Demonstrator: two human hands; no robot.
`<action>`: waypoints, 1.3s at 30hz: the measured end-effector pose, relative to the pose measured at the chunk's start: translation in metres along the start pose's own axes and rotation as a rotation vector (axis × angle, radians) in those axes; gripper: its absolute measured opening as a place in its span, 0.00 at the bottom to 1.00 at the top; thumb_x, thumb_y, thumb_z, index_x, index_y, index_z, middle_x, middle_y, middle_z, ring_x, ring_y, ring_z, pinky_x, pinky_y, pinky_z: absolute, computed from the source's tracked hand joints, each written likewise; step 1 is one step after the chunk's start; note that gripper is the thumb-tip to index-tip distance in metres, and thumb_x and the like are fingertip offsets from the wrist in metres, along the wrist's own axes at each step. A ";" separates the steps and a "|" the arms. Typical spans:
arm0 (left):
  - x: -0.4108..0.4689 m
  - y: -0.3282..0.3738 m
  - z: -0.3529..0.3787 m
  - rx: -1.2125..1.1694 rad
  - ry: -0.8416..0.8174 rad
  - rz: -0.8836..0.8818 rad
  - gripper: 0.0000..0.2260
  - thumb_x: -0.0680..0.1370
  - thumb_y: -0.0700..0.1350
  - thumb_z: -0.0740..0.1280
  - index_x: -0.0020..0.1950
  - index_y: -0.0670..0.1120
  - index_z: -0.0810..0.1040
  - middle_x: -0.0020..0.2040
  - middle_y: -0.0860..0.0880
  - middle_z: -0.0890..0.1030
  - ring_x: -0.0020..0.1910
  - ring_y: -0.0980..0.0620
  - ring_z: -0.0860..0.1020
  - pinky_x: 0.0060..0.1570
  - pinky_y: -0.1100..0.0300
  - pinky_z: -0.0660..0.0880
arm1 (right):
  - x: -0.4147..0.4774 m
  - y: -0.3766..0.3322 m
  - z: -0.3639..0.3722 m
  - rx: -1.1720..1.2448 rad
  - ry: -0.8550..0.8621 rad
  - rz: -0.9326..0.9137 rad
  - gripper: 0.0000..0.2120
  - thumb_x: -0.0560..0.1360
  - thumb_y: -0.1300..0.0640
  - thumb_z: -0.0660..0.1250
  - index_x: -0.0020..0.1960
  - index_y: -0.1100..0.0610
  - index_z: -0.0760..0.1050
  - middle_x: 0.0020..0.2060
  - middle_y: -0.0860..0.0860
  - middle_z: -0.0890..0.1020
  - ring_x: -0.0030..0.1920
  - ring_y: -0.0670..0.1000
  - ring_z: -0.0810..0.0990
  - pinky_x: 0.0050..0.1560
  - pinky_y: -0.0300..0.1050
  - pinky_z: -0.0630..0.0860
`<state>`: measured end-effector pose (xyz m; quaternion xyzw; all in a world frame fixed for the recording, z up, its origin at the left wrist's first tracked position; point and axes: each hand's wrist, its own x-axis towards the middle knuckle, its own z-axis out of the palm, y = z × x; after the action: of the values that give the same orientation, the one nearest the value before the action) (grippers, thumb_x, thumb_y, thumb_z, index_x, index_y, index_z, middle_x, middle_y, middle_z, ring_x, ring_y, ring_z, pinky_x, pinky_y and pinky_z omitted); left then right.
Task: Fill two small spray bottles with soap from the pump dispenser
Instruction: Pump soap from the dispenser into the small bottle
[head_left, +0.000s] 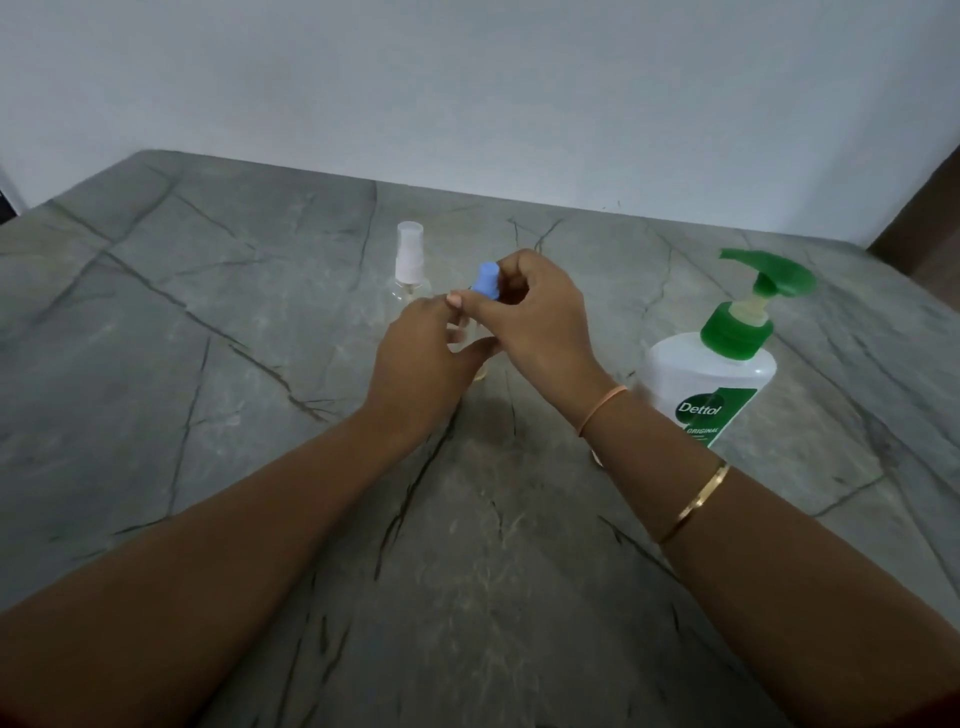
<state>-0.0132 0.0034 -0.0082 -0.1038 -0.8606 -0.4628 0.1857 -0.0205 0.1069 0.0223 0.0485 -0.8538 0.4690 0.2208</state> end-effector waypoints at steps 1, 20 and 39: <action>0.000 0.000 0.000 -0.007 0.000 0.000 0.17 0.73 0.49 0.69 0.60 0.45 0.76 0.54 0.48 0.80 0.47 0.54 0.78 0.47 0.61 0.74 | 0.000 0.001 -0.001 0.000 0.006 -0.009 0.12 0.68 0.54 0.75 0.44 0.60 0.77 0.37 0.50 0.80 0.38 0.48 0.77 0.38 0.36 0.74; -0.003 -0.004 0.005 0.067 -0.028 0.057 0.16 0.75 0.46 0.67 0.62 0.45 0.74 0.56 0.47 0.78 0.48 0.57 0.74 0.49 0.63 0.71 | -0.005 0.000 -0.012 0.175 -0.131 -0.008 0.28 0.72 0.60 0.71 0.69 0.54 0.63 0.53 0.54 0.79 0.51 0.51 0.81 0.51 0.43 0.80; -0.005 -0.001 0.005 0.068 -0.019 0.040 0.18 0.76 0.45 0.66 0.64 0.44 0.72 0.59 0.46 0.77 0.53 0.53 0.75 0.49 0.66 0.67 | -0.006 0.003 -0.007 0.139 -0.082 -0.044 0.26 0.72 0.60 0.70 0.67 0.55 0.66 0.51 0.52 0.79 0.49 0.50 0.79 0.49 0.40 0.79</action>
<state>-0.0100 0.0068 -0.0131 -0.1188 -0.8753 -0.4283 0.1903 -0.0135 0.1136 0.0208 0.1016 -0.8261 0.5199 0.1921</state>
